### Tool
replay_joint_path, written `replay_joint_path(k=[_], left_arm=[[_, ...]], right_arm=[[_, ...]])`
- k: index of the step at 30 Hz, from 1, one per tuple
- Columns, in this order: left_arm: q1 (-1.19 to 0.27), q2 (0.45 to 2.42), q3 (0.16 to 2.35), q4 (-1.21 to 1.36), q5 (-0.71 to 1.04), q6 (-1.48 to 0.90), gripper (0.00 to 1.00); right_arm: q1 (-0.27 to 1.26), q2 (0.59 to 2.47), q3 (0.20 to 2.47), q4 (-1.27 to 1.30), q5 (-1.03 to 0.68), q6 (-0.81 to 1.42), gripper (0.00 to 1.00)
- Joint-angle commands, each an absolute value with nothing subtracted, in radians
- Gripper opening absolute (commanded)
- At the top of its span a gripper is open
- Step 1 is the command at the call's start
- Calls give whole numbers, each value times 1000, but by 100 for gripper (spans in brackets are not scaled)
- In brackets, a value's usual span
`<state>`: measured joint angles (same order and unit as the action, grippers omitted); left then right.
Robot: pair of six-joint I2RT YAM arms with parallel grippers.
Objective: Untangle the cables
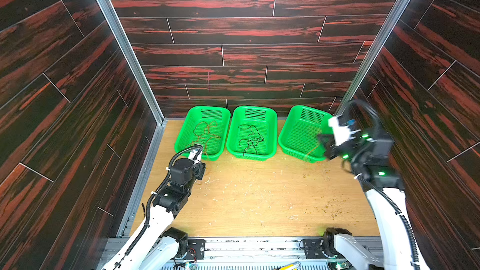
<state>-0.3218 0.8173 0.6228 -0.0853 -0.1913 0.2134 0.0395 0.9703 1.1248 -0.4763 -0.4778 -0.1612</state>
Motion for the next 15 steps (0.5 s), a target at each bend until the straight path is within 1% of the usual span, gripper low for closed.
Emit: replay_joint_path(k=[1,4,7,15], left_arm=[[-322,807,670,-115,-94,247,0],[-322,804,687,-135,-86,265,0],[-322,804,695,-141,-57,262,0],[-351,830,687,-104,25,238,0]], right_arm=[[94,966,1055,-549,-495,-196,0],[92,963,999,-502,-481,-146,0],[94,963,1010,-470,-476,-126,0],[95,1042,1186,-468,-457,-146,0]])
